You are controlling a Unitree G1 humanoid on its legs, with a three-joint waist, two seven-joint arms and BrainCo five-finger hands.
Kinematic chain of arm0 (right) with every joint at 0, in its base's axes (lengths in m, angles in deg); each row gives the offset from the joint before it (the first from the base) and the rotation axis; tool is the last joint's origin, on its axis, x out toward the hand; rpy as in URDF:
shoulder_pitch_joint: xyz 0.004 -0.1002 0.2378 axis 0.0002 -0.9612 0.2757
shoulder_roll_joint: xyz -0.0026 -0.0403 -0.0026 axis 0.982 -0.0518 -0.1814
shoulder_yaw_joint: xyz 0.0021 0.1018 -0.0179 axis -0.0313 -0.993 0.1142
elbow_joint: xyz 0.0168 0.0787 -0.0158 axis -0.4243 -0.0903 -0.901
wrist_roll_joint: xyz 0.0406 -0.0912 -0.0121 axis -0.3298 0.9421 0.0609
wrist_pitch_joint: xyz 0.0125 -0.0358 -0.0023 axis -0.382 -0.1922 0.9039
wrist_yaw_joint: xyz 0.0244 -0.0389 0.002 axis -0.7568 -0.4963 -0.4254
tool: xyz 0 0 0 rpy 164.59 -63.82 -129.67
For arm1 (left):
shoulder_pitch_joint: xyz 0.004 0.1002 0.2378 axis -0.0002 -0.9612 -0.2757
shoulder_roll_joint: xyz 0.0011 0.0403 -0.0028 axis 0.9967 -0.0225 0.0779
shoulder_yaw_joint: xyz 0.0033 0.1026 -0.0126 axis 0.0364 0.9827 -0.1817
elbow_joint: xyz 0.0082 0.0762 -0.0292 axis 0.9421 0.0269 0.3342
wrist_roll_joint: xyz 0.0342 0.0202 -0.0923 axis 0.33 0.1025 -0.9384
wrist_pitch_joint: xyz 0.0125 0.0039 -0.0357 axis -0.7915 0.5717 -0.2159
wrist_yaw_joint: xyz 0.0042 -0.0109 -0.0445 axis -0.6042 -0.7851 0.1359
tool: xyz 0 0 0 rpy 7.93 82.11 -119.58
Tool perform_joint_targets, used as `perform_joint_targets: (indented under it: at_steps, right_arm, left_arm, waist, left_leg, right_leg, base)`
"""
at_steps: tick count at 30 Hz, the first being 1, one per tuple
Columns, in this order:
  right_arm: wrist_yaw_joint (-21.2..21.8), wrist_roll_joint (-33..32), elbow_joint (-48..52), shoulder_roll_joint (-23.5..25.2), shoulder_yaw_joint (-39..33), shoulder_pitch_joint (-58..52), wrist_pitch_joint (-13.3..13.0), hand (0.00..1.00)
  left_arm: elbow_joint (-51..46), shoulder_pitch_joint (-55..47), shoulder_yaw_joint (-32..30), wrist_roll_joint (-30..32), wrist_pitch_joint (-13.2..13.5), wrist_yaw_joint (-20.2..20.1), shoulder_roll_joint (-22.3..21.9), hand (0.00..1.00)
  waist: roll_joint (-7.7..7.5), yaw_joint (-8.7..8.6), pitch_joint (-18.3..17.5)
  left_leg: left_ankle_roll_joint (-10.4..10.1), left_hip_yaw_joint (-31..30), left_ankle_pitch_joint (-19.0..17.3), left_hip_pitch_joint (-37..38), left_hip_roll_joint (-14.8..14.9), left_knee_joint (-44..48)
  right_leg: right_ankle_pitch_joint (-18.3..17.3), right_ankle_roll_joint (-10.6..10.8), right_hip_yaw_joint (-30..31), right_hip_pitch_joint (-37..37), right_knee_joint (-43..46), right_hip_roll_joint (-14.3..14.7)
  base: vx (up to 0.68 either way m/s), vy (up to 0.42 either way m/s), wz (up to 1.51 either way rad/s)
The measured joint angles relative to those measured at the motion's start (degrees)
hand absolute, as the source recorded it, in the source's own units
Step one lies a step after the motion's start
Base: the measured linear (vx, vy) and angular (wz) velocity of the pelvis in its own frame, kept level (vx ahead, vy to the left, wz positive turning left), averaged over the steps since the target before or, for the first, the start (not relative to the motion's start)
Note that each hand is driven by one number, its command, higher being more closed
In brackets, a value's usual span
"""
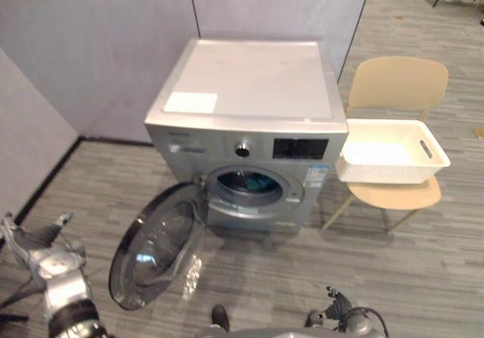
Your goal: Pick up the laundry basket with both hands and put the clothes into the washing machine.
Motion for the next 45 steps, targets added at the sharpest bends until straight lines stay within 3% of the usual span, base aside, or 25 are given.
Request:
perform_joint_targets:
  at_steps: [3,7,12,18,23,27,30,33,34,36,37,40,42,45]
  right_arm:
    - [-0.14,-0.99,3.44,0.83,-0.05,0.03,-0.04,0.0]
    - [-0.35,-2.96,9.27,1.07,-0.15,-0.89,-0.72,0.0]
    - [-1.21,-5.07,14.18,1.86,-0.26,-0.87,-0.9,0.0]
    - [-1.5,-7.26,19.43,2.39,0.64,-0.84,-1.07,0.0]
    - [-0.26,-7.22,24.45,2.4,4.57,-0.84,-2.4,0.0]
    - [1.66,-6.51,26.36,2.12,4.46,-0.82,-2.37,0.0]
    - [2.69,-5.5,26.54,1.51,4.25,-0.78,-2.17,0.0]
    - [3.11,-4.32,26.49,1.72,3.1,-1.39,-1.25,0.0]
    - [3.42,-3.89,26.42,1.72,1.41,-2.3,-0.78,0.0]
    - [3.76,-2.93,25.82,1.81,0.32,-3.17,-0.48,0.0]
    - [3.74,-2.29,25.73,2.0,-1.0,-3.96,-0.48,0.0]
    - [3.7,-2.18,21.04,2.93,-4.09,-4.88,-0.35,0.0]
    - [3.71,-2.18,17.99,3.11,-5.07,-4.94,-0.3,0.0]
    - [3.83,-2.15,14.51,3.85,-5.1,-4.54,-0.35,0.0]
  left_arm:
    - [4.96,7.53,1.46,-1.38,-0.01,-1.96,4.48,0.0]
    - [8.58,15.62,6.44,-1.52,-0.1,-4.2,6.12,0.0]
    - [9.73,24.68,13.53,-3.23,-0.11,-5.4,6.09,0.0]
    - [15.6,33.04,16.83,-8.01,0.98,-9.95,6.33,0.0]
    - [18.87,34.04,15.38,1.85,1.33,-13.61,7.6,0.0]
    - [18.89,31.02,11.39,2.73,2.69,-17.91,7.45,0.0]
    - [18.85,27.36,8.95,3.03,3.08,-18.41,6.55,0.0]
    - [17.41,13.24,1.89,4.37,5.83,-22.3,1.9,0.0]
    - [17.11,5.37,0.64,5.62,6.85,-23.11,-2.51,0.0]
    - [17.13,-5.06,0.86,7.92,6.25,-23.72,-8.46,0.0]
    - [18.19,-10.43,2.0,9.27,4.61,-23.69,-11.4,0.0]
    - [24.71,-19.99,7.04,9.92,1.19,-23.94,-19.43,0.0]
    - [27.22,-22.78,10.11,9.3,0.58,-24.01,-23.86,0.0]
    - [26.75,-22.63,13.39,8.7,1.13,-22.63,-22.23,0.0]
  waist:
    - [-2.51,0.28,1.86]
    - [-3.69,1.34,4.85]
    - [-5.02,1.53,8.95]
    - [-5.43,3.02,11.61]
    - [-5.67,2.99,11.72]
    - [-5.6,2.92,11.51]
    - [-4.8,2.53,10.8]
    - [-2.21,2.44,7.89]
    - [-0.28,2.63,6.39]
    - [1.36,2.91,5.02]
    - [1.72,2.87,4.76]
    - [0.76,2.95,2.52]
    - [-0.07,2.88,1.57]
    - [0.0,2.79,0.17]
  left_leg:
    - [-1.07,1.66,1.29,-4.19,1.92,0.04]
    - [-1.22,1.8,3.96,-7.27,3.81,0.07]
    - [0.34,0.41,6.52,-12.48,5.11,0.12]
    - [0.32,-0.12,6.52,-14.69,5.46,0.13]
    - [0.27,0.75,6.47,-14.82,6.31,0.12]
    - [0.04,2.69,6.27,-13.49,6.61,0.12]
    - [-0.33,3.51,5.93,-12.21,6.66,0.12]
    - [-0.83,6.17,4.36,-8.91,6.44,0.11]
    - [-1.06,7.03,3.64,-7.59,6.34,0.12]
    - [-1.66,7.96,2.23,-5.46,6.42,1.0]
    - [-1.99,7.94,1.11,-4.47,6.66,2.46]
    - [-2.28,7.94,-0.07,-2.63,6.93,3.46]
    - [-2.39,7.94,-0.43,-1.29,6.78,3.31]
    - [-2.63,8.92,-0.63,0.48,6.98,2.64]
  right_leg:
    - [0.08,-0.87,-0.08,-4.71,1.02,1.19]
    - [0.32,-2.16,-0.5,-7.84,1.94,2.75]
    - [-0.04,-2.82,-2.22,-12.09,3.0,3.73]
    - [-0.05,-2.83,-2.91,-13.71,2.6,4.06]
    - [-0.03,-3.06,-2.19,-14.07,1.74,5.07]
    - [0.17,-3.27,-0.12,-14.26,1.46,5.6]
    - [0.5,-3.14,0.75,-13.24,0.48,5.95]
    - [0.22,-2.8,3.25,-12.19,0.42,6.13]
    - [-0.06,-2.63,3.72,-11.32,0.39,6.11]
    - [-0.82,-2.39,4.58,-9.68,0.37,6.4]
    - [-1.55,-2.44,4.6,-8.3,0.5,6.45]
    - [-2.88,-1.96,4.56,-6.08,0.69,6.5]
    - [-3.28,-1.73,4.74,-4.95,0.44,6.45]
    - [-3.79,-1.59,6.34,-4.1,-0.28,7.29]
  base:
    - [-0.05,-0.076,-0.02]
    - [-0.02,-0.091,-0.04]
    - [0.02,-0.068,0.11]
    - [0.05,-0.019,0.03]
    - [0.01,-0.023,-0.09]
    - [0.01,-0.006,-0.23]
    - [0.03,-0.002,-0.24]
    - [0.09,0.017,-0.43]
    - [0.14,0.028,-0.31]
    - [0.17,0.022,-0.24]
    - [0.14,0.002,-0.06]
    - [0.13,0.002,0.03]
    - [0.07,0.022,0.06]
    - [0.0,0.006,-0.16]
